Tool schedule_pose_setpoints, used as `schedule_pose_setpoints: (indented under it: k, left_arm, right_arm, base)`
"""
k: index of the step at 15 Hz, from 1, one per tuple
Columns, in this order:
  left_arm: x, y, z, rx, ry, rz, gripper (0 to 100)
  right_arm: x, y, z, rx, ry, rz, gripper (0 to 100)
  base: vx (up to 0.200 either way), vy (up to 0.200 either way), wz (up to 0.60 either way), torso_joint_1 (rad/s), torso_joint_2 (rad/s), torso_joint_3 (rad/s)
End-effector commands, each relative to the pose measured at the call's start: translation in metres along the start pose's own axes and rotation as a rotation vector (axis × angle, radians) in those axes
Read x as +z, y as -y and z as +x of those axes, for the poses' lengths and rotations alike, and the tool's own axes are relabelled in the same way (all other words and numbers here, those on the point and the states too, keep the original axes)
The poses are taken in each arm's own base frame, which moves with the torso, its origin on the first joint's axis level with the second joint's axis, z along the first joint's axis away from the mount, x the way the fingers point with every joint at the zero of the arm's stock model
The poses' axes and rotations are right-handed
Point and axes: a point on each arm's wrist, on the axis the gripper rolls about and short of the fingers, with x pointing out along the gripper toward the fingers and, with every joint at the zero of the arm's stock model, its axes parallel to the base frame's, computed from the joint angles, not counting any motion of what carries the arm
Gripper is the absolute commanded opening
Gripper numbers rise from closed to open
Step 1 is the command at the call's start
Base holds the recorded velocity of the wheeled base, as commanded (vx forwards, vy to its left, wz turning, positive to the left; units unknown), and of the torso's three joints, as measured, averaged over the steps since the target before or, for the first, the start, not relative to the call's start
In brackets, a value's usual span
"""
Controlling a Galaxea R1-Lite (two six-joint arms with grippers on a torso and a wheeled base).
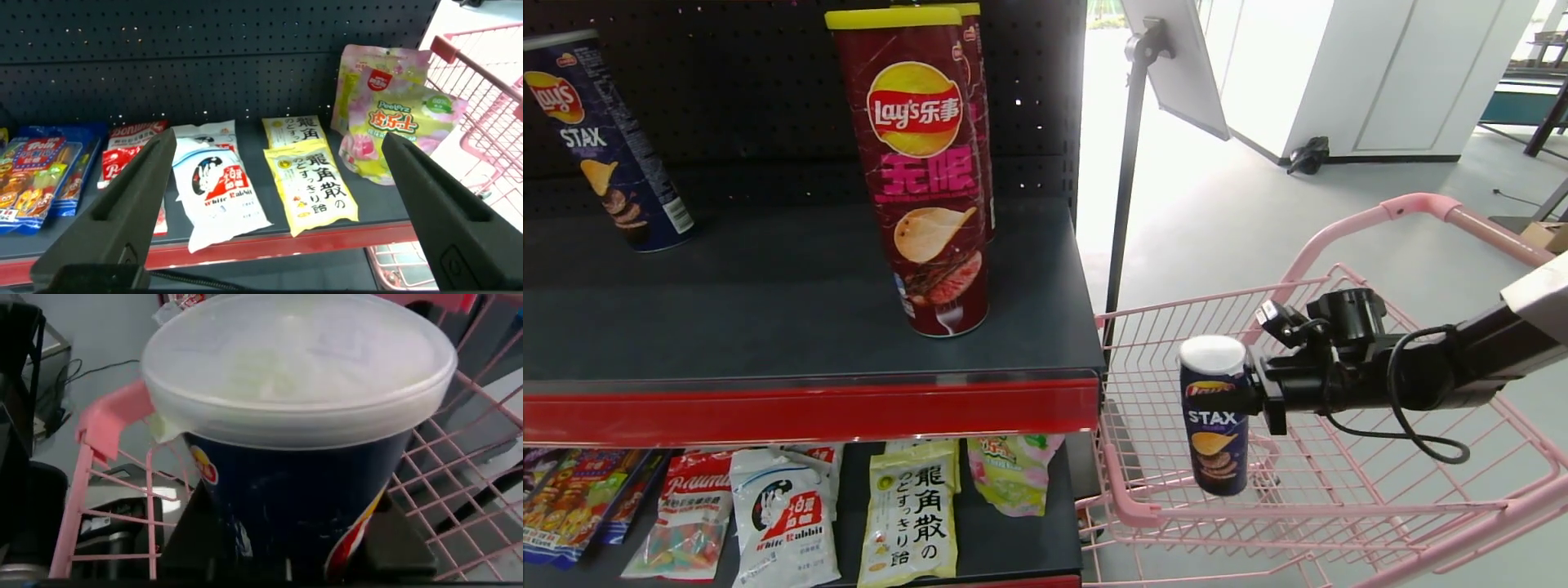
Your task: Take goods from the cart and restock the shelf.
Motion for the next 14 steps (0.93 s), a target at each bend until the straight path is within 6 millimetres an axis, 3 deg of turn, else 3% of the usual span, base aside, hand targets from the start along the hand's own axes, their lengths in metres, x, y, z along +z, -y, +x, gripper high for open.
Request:
schedule_pose_setpoints:
  k: [1, 4, 8, 9, 12, 13, 14]
  left_arm:
    - [0.000, 0.000, 0.000, 0.000, -0.001, -0.001, 100]
    - [0.000, 0.000, 0.000, 0.000, 0.001, -0.001, 100]
    - [0.000, 0.000, 0.000, 0.000, 0.001, -0.001, 100]
    - [0.000, 0.000, 0.000, 0.000, 0.001, -0.001, 100]
    - [0.000, 0.000, 0.000, 0.000, 0.001, -0.001, 100]
    - [0.000, 0.000, 0.000, 0.000, -0.001, -0.001, 100]
    - [0.000, 0.000, 0.000, 0.000, 0.001, -0.001, 100]
  right_arm:
    - [0.038, -0.011, -0.025, -0.049, 0.043, -0.106, 0]
    - [0.077, -0.033, -0.052, -0.077, 0.099, -0.214, 0]
    - [0.141, -0.096, -0.086, -0.077, 0.191, -0.221, 0]
    - [0.150, -0.109, -0.085, -0.075, 0.197, -0.233, 0]
    - [0.151, -0.134, -0.077, -0.055, 0.190, -0.250, 0]
    - [0.137, -0.151, -0.066, -0.037, 0.156, -0.205, 0]
    - [0.130, -0.154, -0.063, -0.043, 0.139, -0.186, 0]
  base:
    - [0.000, 0.000, 0.00, 0.000, 0.00, 0.000]
    - [0.000, 0.000, 0.00, 0.000, 0.00, 0.000]
    - [0.000, 0.000, 0.00, 0.000, 0.00, 0.000]
    - [0.000, 0.000, 0.00, 0.000, 0.00, 0.000]
    - [0.000, 0.000, 0.00, 0.000, 0.00, 0.000]
    - [0.000, 0.000, 0.00, 0.000, 0.00, 0.000]
    - [0.000, 0.000, 0.00, 0.000, 0.00, 0.000]
